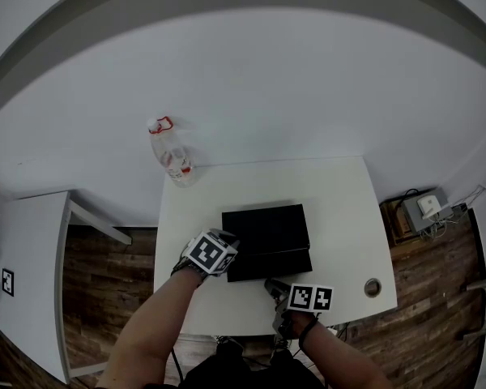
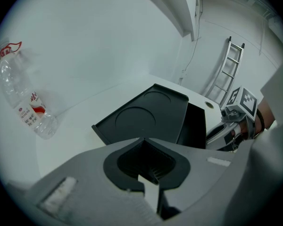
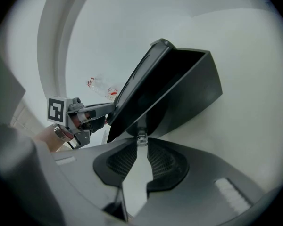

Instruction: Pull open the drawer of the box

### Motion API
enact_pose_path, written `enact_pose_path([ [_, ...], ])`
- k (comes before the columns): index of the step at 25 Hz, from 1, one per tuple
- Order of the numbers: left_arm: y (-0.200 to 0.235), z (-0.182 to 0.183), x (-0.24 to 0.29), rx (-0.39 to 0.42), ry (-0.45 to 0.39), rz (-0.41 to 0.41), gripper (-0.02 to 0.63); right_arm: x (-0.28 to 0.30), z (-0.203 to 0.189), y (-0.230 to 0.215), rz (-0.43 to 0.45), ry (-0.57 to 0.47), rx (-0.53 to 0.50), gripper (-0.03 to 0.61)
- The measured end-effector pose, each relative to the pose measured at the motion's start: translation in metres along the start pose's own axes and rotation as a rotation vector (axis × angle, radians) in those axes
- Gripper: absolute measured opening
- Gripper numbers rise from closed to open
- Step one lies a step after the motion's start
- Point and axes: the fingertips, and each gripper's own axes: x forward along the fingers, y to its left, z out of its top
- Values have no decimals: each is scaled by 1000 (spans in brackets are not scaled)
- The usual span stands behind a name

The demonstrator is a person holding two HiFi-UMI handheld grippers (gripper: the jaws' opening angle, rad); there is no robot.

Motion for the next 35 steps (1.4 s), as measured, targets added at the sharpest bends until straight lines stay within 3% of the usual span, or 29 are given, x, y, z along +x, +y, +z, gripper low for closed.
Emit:
enact_pose_path([
  [35,0,-1,4,-12,-8,-13,5,-16,-32,-4,-4,18,0,71],
])
